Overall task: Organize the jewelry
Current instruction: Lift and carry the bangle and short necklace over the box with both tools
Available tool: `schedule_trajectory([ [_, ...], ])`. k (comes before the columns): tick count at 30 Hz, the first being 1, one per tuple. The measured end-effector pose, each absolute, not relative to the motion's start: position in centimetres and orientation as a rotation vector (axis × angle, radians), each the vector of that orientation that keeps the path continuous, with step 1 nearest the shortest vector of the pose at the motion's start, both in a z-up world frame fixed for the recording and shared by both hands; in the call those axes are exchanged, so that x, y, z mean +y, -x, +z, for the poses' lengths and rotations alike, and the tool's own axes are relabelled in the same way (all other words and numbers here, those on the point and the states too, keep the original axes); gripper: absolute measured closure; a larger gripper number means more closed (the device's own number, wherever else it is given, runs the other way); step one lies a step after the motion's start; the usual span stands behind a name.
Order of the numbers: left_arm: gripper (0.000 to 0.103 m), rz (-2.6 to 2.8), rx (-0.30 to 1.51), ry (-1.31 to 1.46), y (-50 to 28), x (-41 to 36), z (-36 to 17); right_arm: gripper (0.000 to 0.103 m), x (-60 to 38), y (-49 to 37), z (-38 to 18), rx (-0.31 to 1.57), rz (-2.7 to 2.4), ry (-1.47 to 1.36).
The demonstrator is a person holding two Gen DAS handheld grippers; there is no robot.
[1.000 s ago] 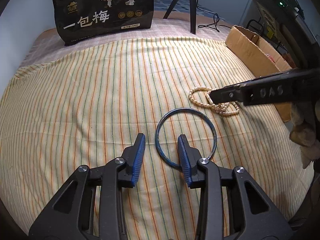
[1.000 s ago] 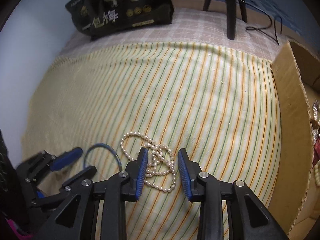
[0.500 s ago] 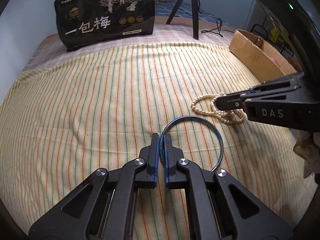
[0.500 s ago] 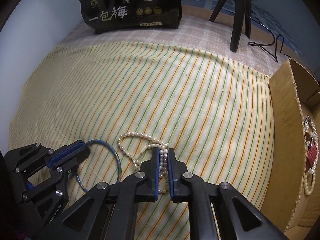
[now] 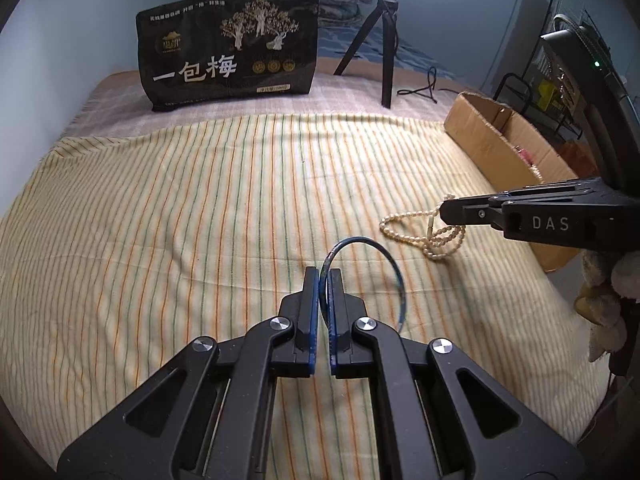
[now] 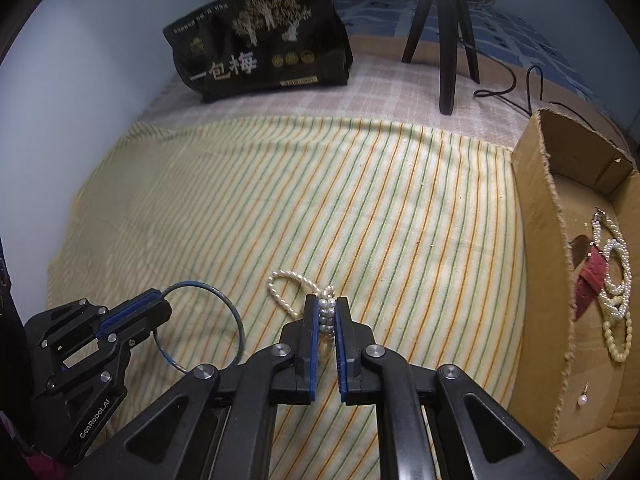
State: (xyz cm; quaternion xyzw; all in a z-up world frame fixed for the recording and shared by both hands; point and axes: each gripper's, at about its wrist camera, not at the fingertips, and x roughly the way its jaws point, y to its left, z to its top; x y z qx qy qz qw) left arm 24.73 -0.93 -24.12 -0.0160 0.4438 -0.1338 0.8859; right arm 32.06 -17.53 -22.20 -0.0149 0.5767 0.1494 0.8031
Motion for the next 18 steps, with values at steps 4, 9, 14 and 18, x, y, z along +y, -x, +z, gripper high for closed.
schedule_trajectory([
  [4,0.102,-0.289,0.899,0.034,-23.8,-0.9,-22.9,0.098,-17.6,-31.5,-21.0,1.214,0.330,0.012],
  [9,0.102,-0.299,0.876,0.036,-23.0,-1.0,-21.4,0.099,-17.9,-30.7,-19.2,1.183,0.344,-0.014],
  [14,0.102,-0.303,0.854,0.031,-22.3,-1.3,-20.3,0.099,-18.7,-30.2,-17.2,1.151,0.350,-0.032],
  [18,0.102,-0.308,0.839,0.021,-21.7,-1.8,-19.4,0.098,-19.7,-29.5,-15.7,1.125,0.351,-0.043],
])
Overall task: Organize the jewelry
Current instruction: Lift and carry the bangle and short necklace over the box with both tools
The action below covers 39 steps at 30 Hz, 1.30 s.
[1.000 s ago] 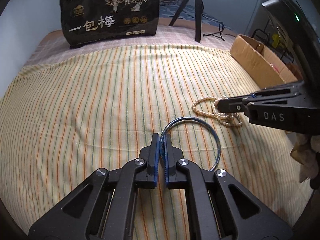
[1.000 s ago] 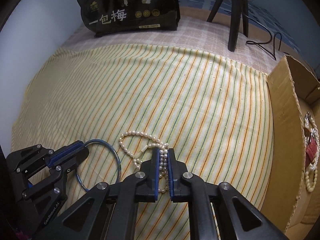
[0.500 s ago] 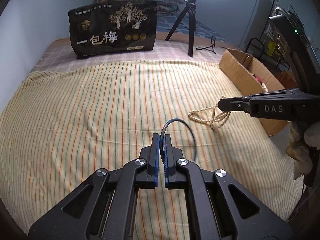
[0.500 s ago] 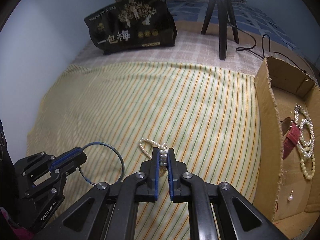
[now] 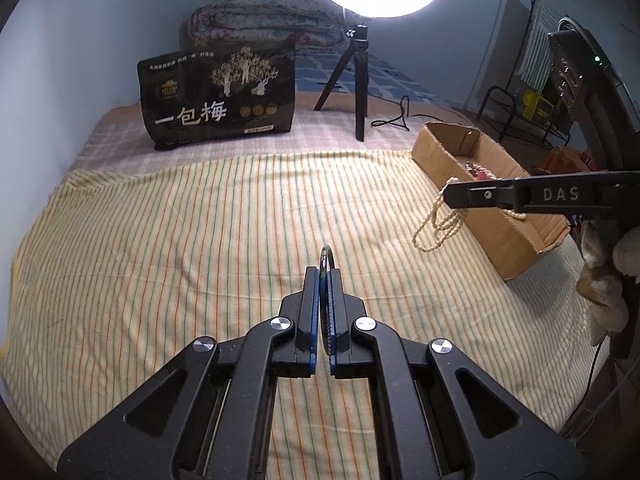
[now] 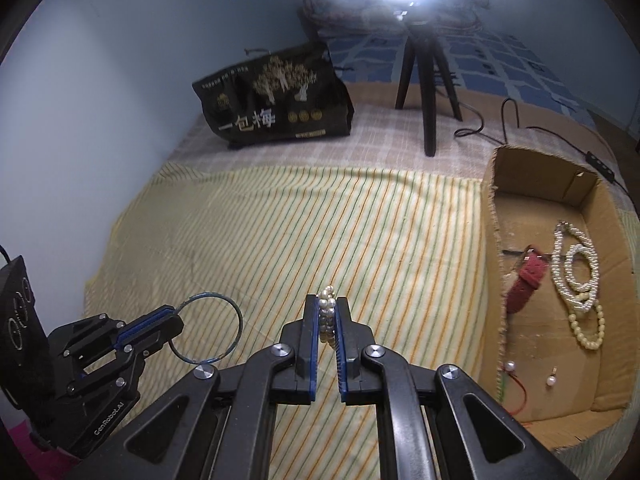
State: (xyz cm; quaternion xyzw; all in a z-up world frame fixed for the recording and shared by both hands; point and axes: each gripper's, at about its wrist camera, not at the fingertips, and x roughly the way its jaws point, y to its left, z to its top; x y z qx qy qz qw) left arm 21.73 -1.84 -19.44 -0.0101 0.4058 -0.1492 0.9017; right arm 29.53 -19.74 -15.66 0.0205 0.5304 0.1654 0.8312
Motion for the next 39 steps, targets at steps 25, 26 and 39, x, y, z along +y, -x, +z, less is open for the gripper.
schedule_trajectory([
  [25,0.102,-0.443,0.754,-0.009,-20.6,-9.8,-14.3,0.098,-30.9,-25.6,-9.9,1.008,0.273,-0.113],
  [26,0.102,-0.449,0.753,-0.008,-20.7,-10.1,-14.3,0.098,-31.5,-25.5,-9.8,1.005,0.266,-0.115],
  [39,0.102,-0.541,0.732,-0.008,-21.2,-16.3,-13.3,0.098,-36.3,-25.2,-9.7,0.999,0.212,-0.119],
])
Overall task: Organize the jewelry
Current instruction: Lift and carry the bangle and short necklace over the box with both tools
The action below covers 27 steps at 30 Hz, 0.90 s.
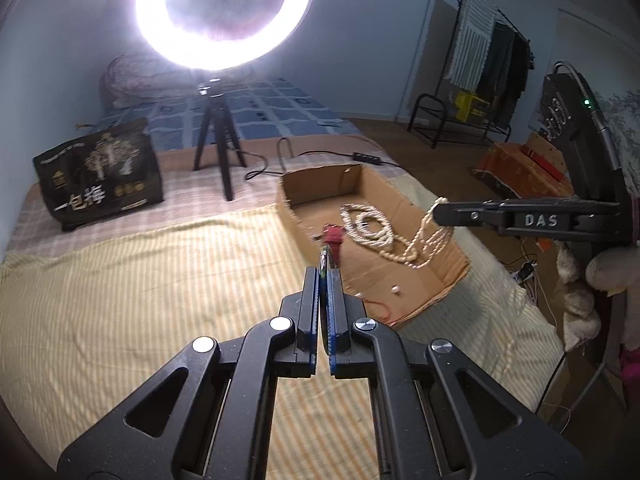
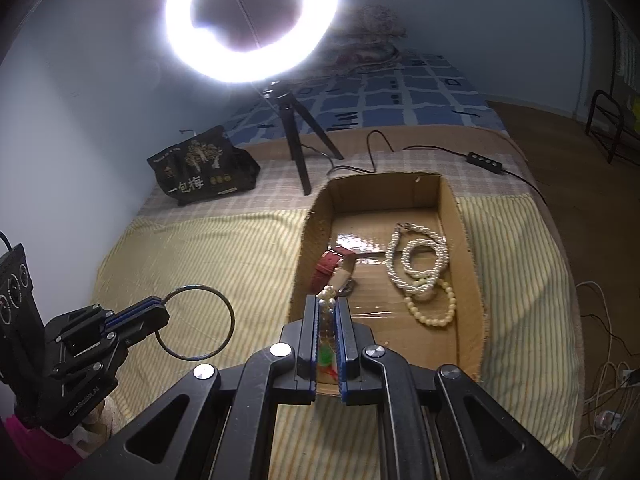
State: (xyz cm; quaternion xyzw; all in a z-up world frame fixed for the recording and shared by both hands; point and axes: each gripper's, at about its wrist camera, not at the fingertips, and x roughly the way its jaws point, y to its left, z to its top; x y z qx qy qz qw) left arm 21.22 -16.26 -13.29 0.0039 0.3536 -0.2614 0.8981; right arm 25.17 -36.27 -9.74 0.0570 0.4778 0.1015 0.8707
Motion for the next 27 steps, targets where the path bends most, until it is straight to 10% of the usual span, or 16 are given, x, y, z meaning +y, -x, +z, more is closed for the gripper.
schedule_trajectory([
  [27,0.102,-0.612,0.773,-0.029,-22.4,-23.6,-15.6,0.098,-41.4,-26.7,-13.5,1.043,0.164,-0.165],
])
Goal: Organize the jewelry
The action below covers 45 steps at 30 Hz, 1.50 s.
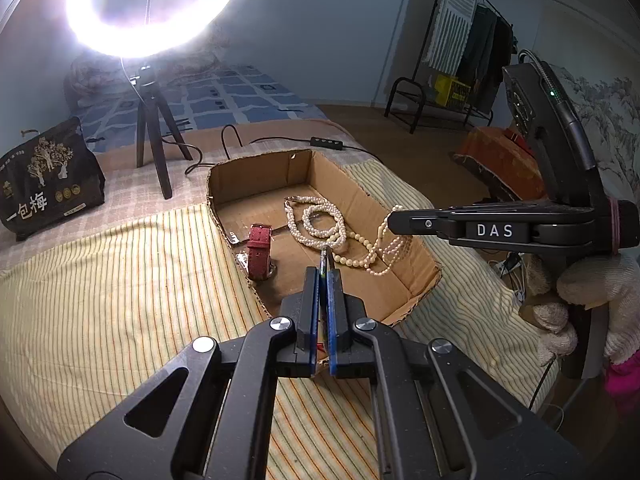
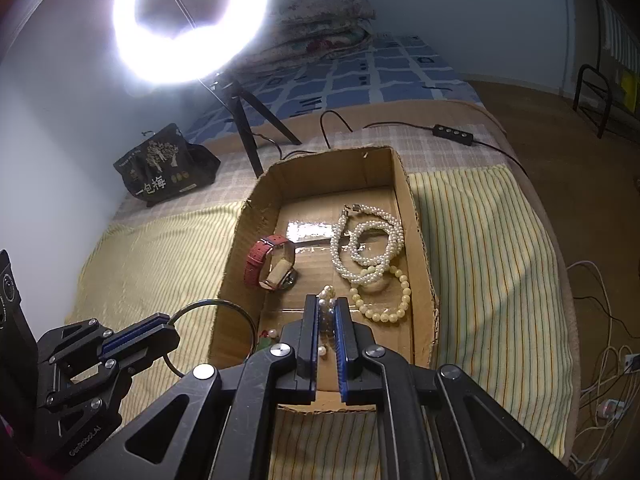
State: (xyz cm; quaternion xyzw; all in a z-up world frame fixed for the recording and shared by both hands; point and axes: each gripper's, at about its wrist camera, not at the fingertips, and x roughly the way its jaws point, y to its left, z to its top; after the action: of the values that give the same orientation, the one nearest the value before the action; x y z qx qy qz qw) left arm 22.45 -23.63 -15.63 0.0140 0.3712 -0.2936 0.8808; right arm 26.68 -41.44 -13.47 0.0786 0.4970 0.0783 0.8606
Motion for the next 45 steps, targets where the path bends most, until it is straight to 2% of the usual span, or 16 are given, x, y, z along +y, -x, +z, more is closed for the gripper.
schedule_trajectory([
  [8,0.102,-0.617,0.786,-0.047,-22.5,-24.2,-16.2,0.097,-41.9,-26.9,-14.5,1.061,0.163,-0.185],
  [12,0.102,-0.621,0.783,-0.050,-22.5,-24.4,-16.4,0.093,-42.0,-26.9,-14.7,1.066,0.161,-0.188],
  [14,0.102,-0.624,0.786,-0.052,-22.5,-24.4,-16.4,0.082,-42.1,-26.8,-14.7,1.062,0.157,-0.186],
  [17,0.102,-0.624,0.788,-0.058,-22.5,-24.4,-16.4,0.075,-42.1,-26.8,-14.6,1.057,0.149,-0.180],
  [21,0.102,-0.621,0.787,-0.062,-22.4,-24.2,-16.4,0.071,-42.1,-26.7,-14.5,1.054,0.135,-0.173],
  [23,0.101,-0.618,0.787,-0.064,-22.3,-24.1,-16.3,0.057,-42.0,-26.6,-14.5,1.054,0.128,-0.166],
  [25,0.096,-0.617,0.785,-0.065,-22.2,-23.9,-16.2,0.053,-41.9,-26.4,-14.3,1.046,0.120,-0.160],
  [27,0.086,-0.615,0.776,-0.067,-22.0,-23.7,-16.0,0.052,-41.8,-26.2,-14.1,1.043,0.119,-0.160],
  [29,0.078,-0.612,0.768,-0.069,-21.8,-23.6,-15.7,0.037,-41.6,-26.1,-13.8,1.038,0.110,-0.156],
  [31,0.074,-0.611,0.757,-0.071,-21.5,-23.4,-15.4,0.032,-41.5,-25.9,-13.4,1.024,0.100,-0.153],
  [45,0.074,-0.598,0.716,-0.063,-19.9,-21.8,-13.1,0.025,-40.4,-24.2,-10.5,0.977,0.085,-0.136],
])
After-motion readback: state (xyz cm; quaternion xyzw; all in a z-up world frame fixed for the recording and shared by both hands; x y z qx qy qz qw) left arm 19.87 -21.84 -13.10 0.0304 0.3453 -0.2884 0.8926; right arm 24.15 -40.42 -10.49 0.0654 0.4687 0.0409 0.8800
